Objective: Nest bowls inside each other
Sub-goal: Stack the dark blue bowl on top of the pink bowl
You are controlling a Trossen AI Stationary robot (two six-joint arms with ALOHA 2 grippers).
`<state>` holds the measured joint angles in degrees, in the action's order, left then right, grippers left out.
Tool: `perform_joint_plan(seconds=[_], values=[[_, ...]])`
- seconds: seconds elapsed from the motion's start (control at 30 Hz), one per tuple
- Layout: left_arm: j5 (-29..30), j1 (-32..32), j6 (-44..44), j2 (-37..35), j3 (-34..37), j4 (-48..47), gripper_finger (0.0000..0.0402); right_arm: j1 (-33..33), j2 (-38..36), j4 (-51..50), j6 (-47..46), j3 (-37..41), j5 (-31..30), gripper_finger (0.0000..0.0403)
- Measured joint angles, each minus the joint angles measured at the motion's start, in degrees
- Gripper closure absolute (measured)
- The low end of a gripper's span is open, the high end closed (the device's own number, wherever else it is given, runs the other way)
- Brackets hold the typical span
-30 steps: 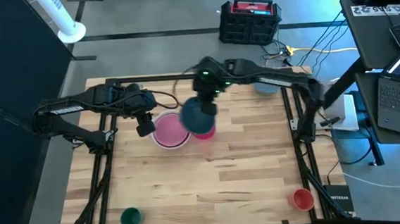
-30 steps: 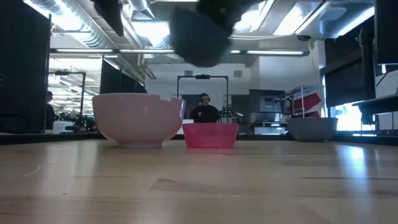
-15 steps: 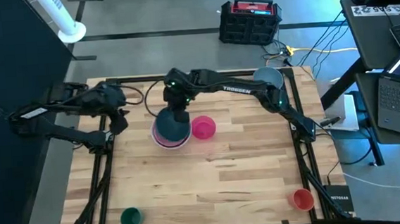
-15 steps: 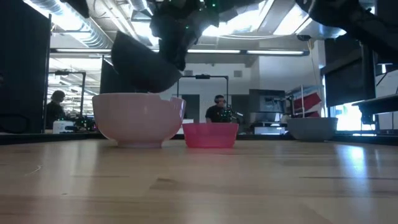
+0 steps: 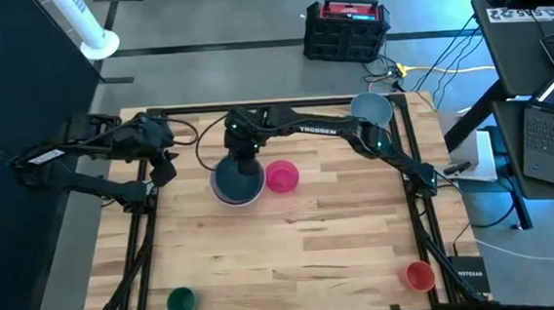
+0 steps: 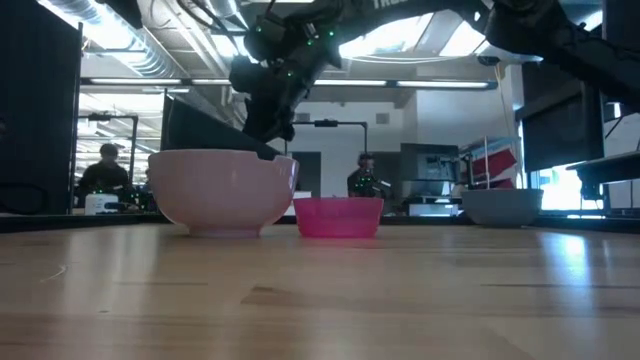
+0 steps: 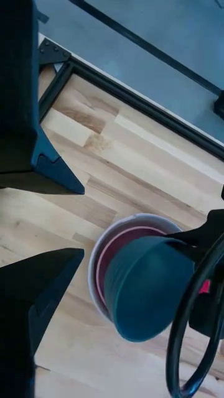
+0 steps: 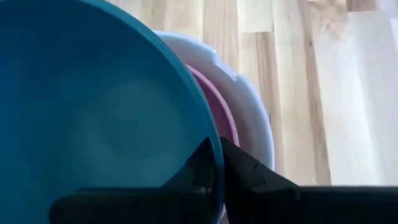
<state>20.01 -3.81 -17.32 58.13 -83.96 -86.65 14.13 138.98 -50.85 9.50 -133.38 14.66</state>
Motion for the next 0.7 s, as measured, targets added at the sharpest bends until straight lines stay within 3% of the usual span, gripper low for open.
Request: perform_joint_plan(seconds=[0.37, 0.7], values=[[0.0, 0.0, 0.96, 0.02, 0.0, 0.0, 0.0267, 0.42, 0.68, -3.56, -0.44, -0.02, -0.09, 0.0389], [0.0, 0.02, 0.84, 0.04, 0.0, -0.02, 0.0267, 0.15, 0.22, -3.92, -1.36, -1.19, 2.46, 0.0286]])
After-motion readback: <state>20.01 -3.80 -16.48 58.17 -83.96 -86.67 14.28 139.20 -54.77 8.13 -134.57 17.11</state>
